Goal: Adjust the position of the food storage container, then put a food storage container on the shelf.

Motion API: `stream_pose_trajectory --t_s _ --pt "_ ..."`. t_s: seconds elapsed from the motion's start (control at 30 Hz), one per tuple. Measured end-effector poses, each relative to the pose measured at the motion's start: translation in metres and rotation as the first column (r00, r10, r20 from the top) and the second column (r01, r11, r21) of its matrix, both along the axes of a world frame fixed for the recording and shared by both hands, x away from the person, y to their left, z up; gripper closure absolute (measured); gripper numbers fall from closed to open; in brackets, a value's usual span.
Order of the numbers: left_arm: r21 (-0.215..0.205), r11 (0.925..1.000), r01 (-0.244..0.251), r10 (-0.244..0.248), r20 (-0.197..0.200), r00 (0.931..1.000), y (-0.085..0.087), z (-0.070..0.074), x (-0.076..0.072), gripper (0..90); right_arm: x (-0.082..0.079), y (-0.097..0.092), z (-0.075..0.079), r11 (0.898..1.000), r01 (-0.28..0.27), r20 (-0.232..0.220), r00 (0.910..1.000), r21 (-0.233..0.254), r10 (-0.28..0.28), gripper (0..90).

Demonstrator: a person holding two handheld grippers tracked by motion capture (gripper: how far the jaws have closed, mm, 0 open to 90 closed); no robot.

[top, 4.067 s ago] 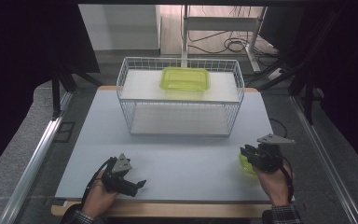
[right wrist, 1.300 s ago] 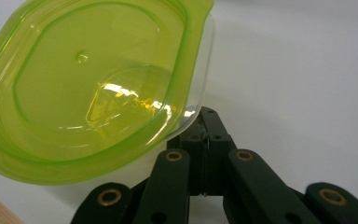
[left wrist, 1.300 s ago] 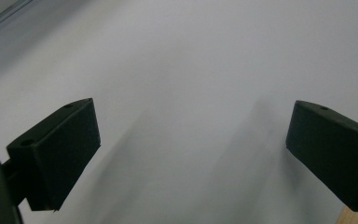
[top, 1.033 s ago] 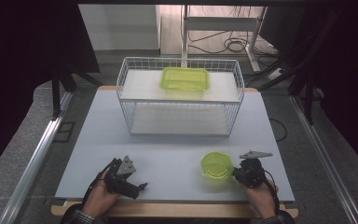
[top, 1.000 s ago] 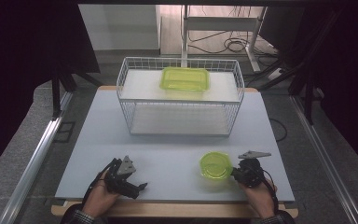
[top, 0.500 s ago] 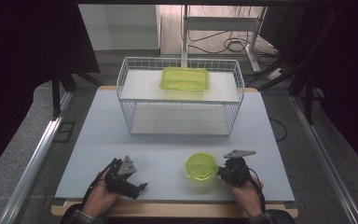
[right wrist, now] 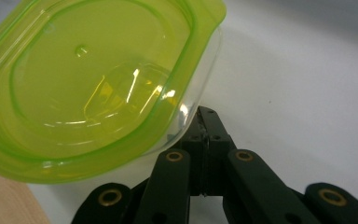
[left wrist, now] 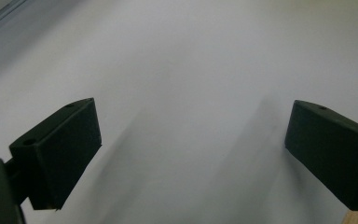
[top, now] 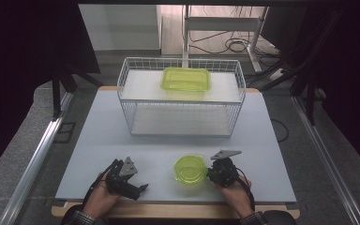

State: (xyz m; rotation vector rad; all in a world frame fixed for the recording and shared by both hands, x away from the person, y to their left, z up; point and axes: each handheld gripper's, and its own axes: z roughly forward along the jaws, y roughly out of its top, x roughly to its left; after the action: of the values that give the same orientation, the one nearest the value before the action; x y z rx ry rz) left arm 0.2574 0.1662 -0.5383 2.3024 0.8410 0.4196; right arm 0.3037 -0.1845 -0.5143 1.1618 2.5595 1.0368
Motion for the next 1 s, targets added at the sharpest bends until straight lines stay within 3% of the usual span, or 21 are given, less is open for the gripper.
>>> stream_pose_trajectory --t_s 0.13,0.2,0.3,0.67,0.8,1.0 --pt "0.005 1.0 -0.003 0.003 -0.001 1.0 0.001 0.0 0.0 3.8 0.0 -0.001 0.002 1.0 -0.004 0.022 0.9998 -0.014 0.004 88.0" --pt "0.01 0.9999 -0.007 0.007 0.002 1.0 0.001 0.0 0.0 3.8 0.0 -0.004 0.004 1.0 0.005 0.037 0.9993 -0.021 -0.005 84.0" --pt "0.007 0.9999 -0.011 0.011 0.002 0.9999 0.002 0.001 0.0 3.8 -0.001 -0.008 0.007 0.998 0.01 0.097 0.9952 -0.065 -0.004 74.0" --pt "0.006 0.9997 -0.023 0.023 0.005 0.9997 0.005 0.001 0.0 3.4 0.003 -0.039 0.006 0.999 0.043 0.118 0.9921 0.012 -0.044 23.8" --pt "0.009 0.9997 -0.022 0.022 0.008 0.9997 0.004 0.001 0.0 3.3 0.005 -0.044 0.005 0.999 0.033 0.123 0.9917 0.035 -0.037 14.0" --pt "0.012 0.9997 -0.021 0.021 0.007 0.9997 0.003 0.0 0.0 3.0 0.002 -0.042 0.007 0.999 0.015 0.158 0.9872 0.044 -0.022 8.0"
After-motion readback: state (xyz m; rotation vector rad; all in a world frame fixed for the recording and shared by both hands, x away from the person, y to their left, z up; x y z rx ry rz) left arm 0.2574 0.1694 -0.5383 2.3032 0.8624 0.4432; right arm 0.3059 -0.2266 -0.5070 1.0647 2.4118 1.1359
